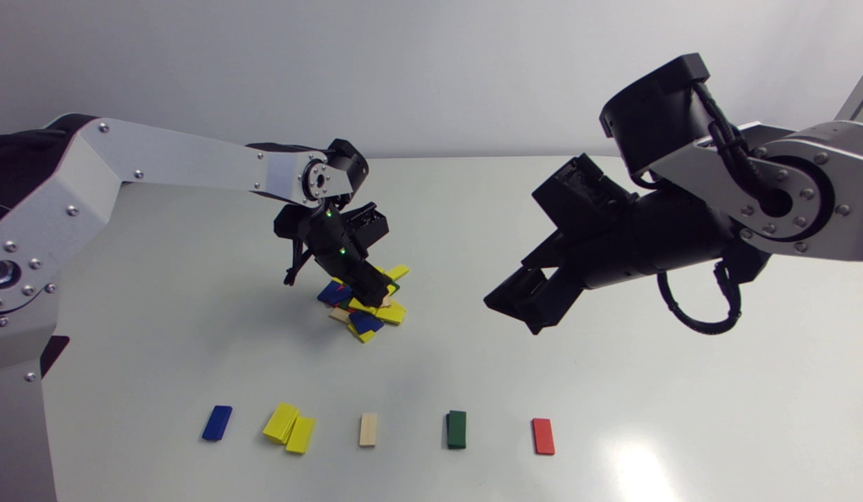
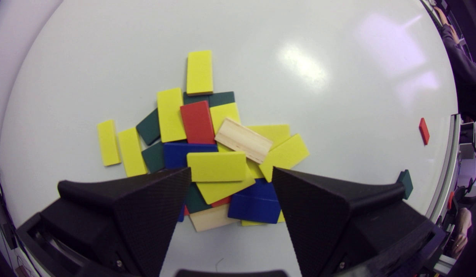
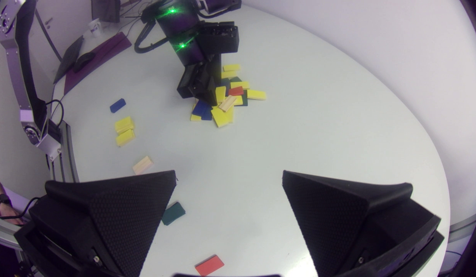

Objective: Take domino bricks one by one from the mixed stack on the table and place each onto the existing stack of the same color.

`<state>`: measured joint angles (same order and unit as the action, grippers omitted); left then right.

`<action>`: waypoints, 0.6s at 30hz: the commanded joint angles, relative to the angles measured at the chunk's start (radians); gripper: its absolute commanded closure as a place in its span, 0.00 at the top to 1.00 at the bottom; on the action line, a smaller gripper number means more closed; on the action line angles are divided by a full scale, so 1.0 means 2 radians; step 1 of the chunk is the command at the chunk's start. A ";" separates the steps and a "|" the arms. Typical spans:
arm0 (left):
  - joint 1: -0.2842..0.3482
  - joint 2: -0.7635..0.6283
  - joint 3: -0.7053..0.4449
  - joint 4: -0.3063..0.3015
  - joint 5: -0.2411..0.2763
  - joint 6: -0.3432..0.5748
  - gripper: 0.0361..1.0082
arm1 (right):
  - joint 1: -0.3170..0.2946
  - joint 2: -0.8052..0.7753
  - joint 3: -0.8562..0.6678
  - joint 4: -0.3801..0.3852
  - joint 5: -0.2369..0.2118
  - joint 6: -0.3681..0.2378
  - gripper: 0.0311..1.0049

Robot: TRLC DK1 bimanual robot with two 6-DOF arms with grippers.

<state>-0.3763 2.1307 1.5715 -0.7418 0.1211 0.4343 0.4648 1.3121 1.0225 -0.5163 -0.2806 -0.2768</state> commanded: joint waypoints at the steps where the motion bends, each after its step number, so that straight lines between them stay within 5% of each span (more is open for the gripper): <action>1: -0.002 -0.009 -0.015 0.002 0.005 0.014 0.74 | -0.001 0.007 -0.014 0.005 0.001 0.001 0.96; 18: 0.009 0.000 -0.020 0.020 0.005 0.028 0.74 | -0.001 0.008 -0.016 0.007 0.001 0.002 0.96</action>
<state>-0.3672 2.1307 1.5593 -0.7055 0.1242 0.4603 0.4648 1.3121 1.0225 -0.5159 -0.2806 -0.2768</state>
